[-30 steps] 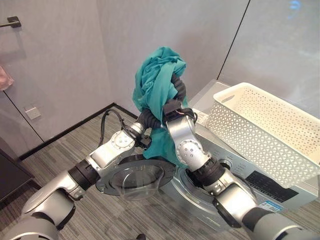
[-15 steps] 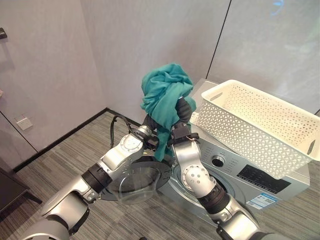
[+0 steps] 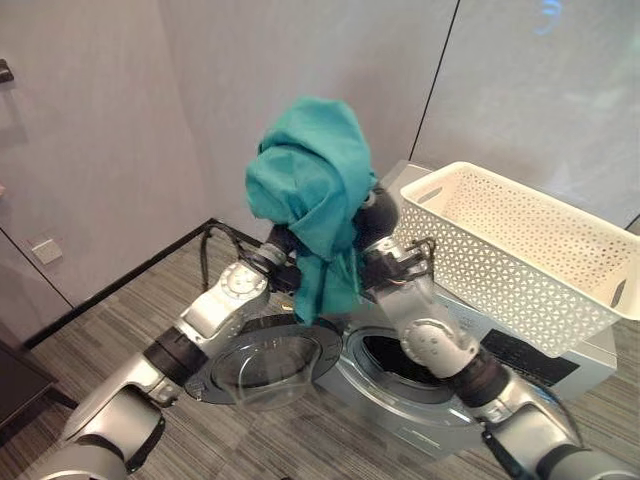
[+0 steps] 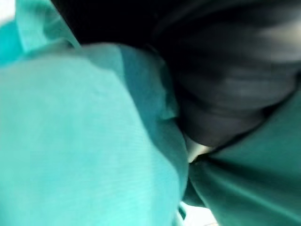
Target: Grab the laundry basket,head to the washer,open it,put in the laundry and shut it.
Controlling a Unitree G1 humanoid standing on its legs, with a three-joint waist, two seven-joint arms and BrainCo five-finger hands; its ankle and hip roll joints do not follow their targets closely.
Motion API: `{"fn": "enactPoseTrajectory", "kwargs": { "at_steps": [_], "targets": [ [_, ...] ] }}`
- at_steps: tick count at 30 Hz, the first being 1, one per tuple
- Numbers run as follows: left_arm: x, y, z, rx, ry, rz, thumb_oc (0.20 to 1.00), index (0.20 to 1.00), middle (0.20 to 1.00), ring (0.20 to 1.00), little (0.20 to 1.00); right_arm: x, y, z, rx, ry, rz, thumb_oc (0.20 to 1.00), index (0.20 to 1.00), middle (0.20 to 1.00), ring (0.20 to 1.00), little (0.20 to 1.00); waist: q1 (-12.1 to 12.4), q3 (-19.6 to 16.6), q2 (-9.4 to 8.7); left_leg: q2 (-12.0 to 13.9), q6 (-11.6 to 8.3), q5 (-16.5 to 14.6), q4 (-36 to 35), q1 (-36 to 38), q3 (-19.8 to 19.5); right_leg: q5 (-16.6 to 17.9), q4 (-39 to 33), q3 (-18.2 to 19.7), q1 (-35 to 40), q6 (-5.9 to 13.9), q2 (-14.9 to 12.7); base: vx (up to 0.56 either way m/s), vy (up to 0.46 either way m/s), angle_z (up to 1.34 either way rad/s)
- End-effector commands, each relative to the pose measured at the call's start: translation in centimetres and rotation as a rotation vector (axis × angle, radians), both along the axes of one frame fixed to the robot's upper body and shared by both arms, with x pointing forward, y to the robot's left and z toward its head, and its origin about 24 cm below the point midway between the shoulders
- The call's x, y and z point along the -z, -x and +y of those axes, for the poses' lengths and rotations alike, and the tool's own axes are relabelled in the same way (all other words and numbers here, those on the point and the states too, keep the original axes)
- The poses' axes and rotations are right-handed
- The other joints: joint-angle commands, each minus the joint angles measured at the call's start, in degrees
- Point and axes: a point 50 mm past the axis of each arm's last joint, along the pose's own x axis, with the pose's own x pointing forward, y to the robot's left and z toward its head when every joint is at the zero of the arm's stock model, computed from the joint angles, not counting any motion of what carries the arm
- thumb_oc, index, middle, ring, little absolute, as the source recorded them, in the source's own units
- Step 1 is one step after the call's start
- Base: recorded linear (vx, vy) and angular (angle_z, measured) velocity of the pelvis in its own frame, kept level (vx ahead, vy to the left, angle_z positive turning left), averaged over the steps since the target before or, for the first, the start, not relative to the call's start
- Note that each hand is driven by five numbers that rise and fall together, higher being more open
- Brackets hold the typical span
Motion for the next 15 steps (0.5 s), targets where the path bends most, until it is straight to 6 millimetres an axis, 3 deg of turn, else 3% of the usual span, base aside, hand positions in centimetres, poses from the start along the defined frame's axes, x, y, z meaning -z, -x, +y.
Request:
{"fn": "enactPoseTrajectory", "kwargs": {
  "at_steps": [1,2,3,4,5,7,9,11,13,15],
  "targets": [
    [-2.7,0.3,2.0,-0.031,0.109,-0.162,0.200,0.200,0.200,0.200,0.200,-5.1,1.6,-3.3,0.321,0.001,-0.369,1.000,1.000,1.000,1.000,1.000,-1.5,-1.9,-0.18,-0.3,0.92,-3.6,0.3,1.3,-1.6,-0.8,1.4,2.6,-1.1,1.88,-0.5,0.02,-0.008,-0.03],
    [-2.3,1.1,2.6,-0.033,0.123,-0.162,0.200,0.200,0.200,0.200,0.200,-5.9,2.3,-5.0,0.480,0.053,-0.470,1.000,1.000,1.000,1.000,1.000,-1.7,-1.8,0.03,-0.1,0.93,-4.1,0.3,1.8,-1.4,-1.1,1.5,2.9,-0.8,1.83,-0.4,0.02,-0.003,-0.04],
    [-2.3,1.1,2.6,-0.033,0.123,-0.161,0.200,0.200,0.200,0.200,0.200,-5.9,2.4,-4.9,0.481,0.054,-0.469,1.000,1.000,1.000,1.000,1.000,-1.8,-2.0,0.01,-0.2,0.98,-3.8,0.3,1.6,-1.4,-0.9,1.5,2.9,-1.0,1.87,-0.4,0.02,0.000,-0.04],
    [-2.0,2.3,3.1,-0.012,0.142,-0.164,0.200,0.200,0.200,0.200,0.200,-6.9,3.1,-6.8,0.713,0.180,-0.617,1.000,1.000,1.000,1.000,1.000,-2.3,-1.9,0.16,-0.2,1.13,-4.1,0.2,1.8,-1.4,-1.2,1.9,3.2,-1.1,1.84,-0.3,0.01,0.005,-0.05],
    [-2.0,2.3,3.1,-0.013,0.143,-0.162,0.200,0.200,0.200,0.200,0.200,-6.9,3.1,-6.8,0.714,0.181,-0.617,1.000,1.000,1.000,1.000,1.000,-2.3,-2.0,0.20,-0.1,1.12,-4.1,0.2,1.8,-1.4,-1.2,1.9,3.3,-1.1,1.83,-0.3,0.02,-0.005,-0.07],
    [-1.0,3.3,3.8,0.002,0.181,-0.122,0.200,0.200,0.200,0.200,0.200,-7.6,4.2,-8.9,0.930,0.294,-0.739,1.000,1.000,1.000,1.000,1.000,-2.9,-1.8,0.32,0.0,1.19,-4.3,0.3,2.1,-1.3,-1.8,2.7,3.5,-1.2,1.64,0.0,0.00,-0.013,-0.08],
    [0.3,5.0,5.1,-0.007,0.217,-0.079,0.200,0.200,0.200,0.200,0.200,-7.8,5.6,-13.1,1.252,0.475,-0.821,1.000,1.000,1.000,1.000,1.000,-4.1,-1.3,0.40,0.1,1.42,-4.4,0.5,2.2,-1.3,-1.7,3.0,3.9,-1.5,1.46,0.2,-0.01,-0.017,0.00],
    [0.9,5.4,5.3,-0.010,0.221,-0.058,0.200,0.200,0.200,0.200,0.200,-7.5,5.8,-14.1,1.296,0.502,-0.805,1.000,1.000,1.000,1.000,1.000,-4.3,-1.7,0.33,0.2,1.48,-4.7,0.1,2.4,-1.2,-1.9,2.5,4.0,-1.4,1.54,0.4,0.03,-0.029,-0.05],
    [2.6,7.1,6.4,-0.010,0.254,0.020,0.200,0.200,0.200,0.200,0.200,-6.4,7.3,-19.8,1.661,0.722,-0.734,1.000,1.000,1.000,1.000,1.000,-5.6,-1.0,0.60,0.3,1.75,-4.3,0.4,1.9,-1.0,-1.3,2.0,4.2,-1.9,1.62,0.6,-0.01,-0.031,-0.15],
    [3.3,8.0,7.4,-0.016,0.233,0.050,0.200,0.200,0.200,0.200,0.200,-5.4,8.8,-23.9,1.872,0.937,-0.642,1.000,1.000,1.000,1.000,1.000,-6.4,-0.7,0.69,0.4,1.78,-4.3,0.4,1.9,-0.8,-1.4,2.0,4.4,-2.1,1.59,0.8,0.01,-0.029,-0.07]
  ]
}}
